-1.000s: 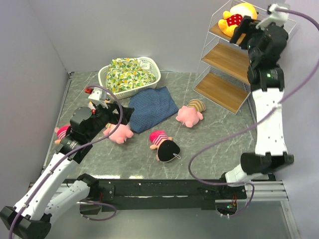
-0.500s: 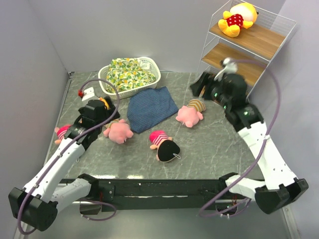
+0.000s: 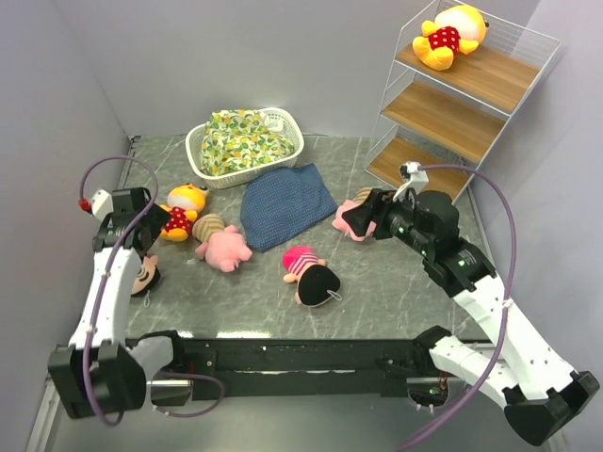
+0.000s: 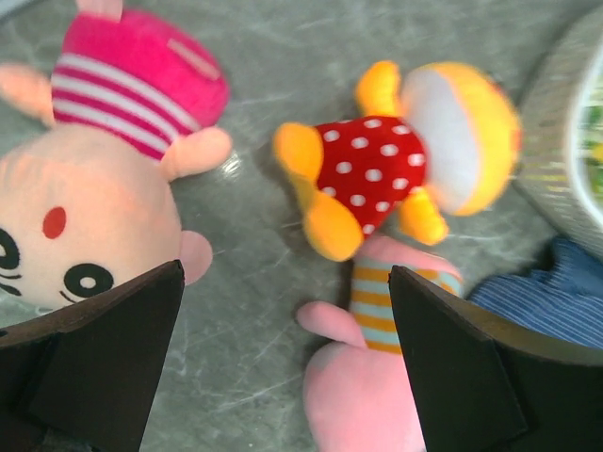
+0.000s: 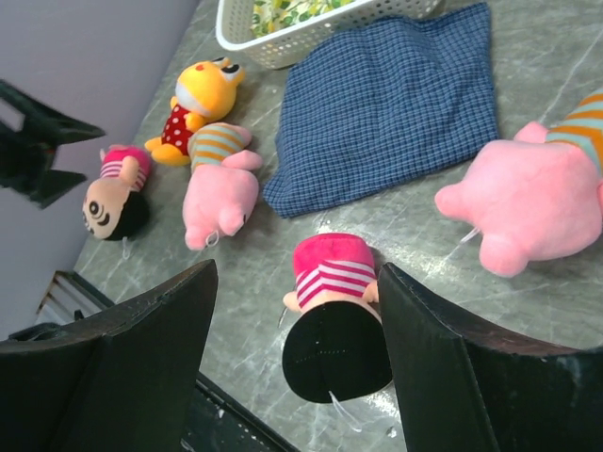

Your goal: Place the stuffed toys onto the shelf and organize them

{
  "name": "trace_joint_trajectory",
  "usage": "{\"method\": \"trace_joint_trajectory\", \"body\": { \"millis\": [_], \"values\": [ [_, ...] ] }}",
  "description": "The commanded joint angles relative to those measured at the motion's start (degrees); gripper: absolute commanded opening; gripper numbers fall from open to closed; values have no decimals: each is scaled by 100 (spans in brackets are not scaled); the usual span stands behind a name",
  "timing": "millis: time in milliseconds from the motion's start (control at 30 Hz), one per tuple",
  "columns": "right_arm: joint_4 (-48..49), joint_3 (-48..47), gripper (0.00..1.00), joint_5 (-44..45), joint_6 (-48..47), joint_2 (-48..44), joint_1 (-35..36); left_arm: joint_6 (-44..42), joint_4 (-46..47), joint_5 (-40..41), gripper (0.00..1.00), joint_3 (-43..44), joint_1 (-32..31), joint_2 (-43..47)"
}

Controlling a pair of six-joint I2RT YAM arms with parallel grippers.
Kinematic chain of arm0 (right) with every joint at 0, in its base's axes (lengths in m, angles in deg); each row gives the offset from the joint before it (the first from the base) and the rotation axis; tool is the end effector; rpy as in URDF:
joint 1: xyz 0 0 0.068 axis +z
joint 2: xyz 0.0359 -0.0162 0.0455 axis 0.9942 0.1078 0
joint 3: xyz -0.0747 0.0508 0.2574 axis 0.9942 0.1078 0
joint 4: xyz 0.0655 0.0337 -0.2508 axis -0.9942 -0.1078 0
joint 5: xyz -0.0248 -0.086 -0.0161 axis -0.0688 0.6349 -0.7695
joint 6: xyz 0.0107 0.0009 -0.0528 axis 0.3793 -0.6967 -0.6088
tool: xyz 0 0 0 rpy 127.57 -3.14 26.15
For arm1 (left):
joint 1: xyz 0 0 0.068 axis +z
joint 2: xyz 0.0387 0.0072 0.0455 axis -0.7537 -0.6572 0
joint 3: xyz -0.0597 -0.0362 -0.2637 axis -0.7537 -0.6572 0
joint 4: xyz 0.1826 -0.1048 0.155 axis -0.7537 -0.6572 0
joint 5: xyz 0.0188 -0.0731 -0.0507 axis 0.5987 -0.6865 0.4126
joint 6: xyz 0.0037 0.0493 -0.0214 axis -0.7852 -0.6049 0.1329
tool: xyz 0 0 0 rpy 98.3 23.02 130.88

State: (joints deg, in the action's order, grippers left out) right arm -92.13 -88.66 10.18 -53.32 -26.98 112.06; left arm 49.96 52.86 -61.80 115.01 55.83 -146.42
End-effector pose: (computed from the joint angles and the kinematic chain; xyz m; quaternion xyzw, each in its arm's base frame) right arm 0.1683 0.0956 0.3706 -0.0504 0.7973 0.3217 0.5083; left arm 0.2088 0.0375 0.2935 -0.4819 0.7718 0.0117 0.4147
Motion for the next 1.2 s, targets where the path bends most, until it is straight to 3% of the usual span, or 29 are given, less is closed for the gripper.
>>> {"method": "trace_joint_trajectory", "body": {
  "millis": [0,133,367,667,867,900,967,1000,1167],
  "values": [
    [455,255,76,-297,85,-126,23,544,-261,-41,97,87,178,-635],
    [543,343,75,-455,59,-109,32,1046,-185,330,99,150,205,-891],
    [490,281,76,-438,-108,-117,31,940,748,-512,97,79,196,-1401],
    [394,193,76,-491,-108,-179,31,1038,1257,-513,88,17,214,-2411],
    [297,176,75,-464,-73,-293,31,976,1926,-1084,55,-53,240,-2772],
    [288,167,75,-473,-73,-293,31,950,2004,-1172,39,-53,240,-2790],
    [218,158,75,-429,-99,-319,31,932,1909,-1252,18,0,231,-2790],
    [183,132,75,-394,-116,-337,31,932,1726,-1226,1,35,240,-2764],
    [77,62,75,-446,-204,-293,40,801,1004,-444,1,263,240,-2054]
  ]
}}
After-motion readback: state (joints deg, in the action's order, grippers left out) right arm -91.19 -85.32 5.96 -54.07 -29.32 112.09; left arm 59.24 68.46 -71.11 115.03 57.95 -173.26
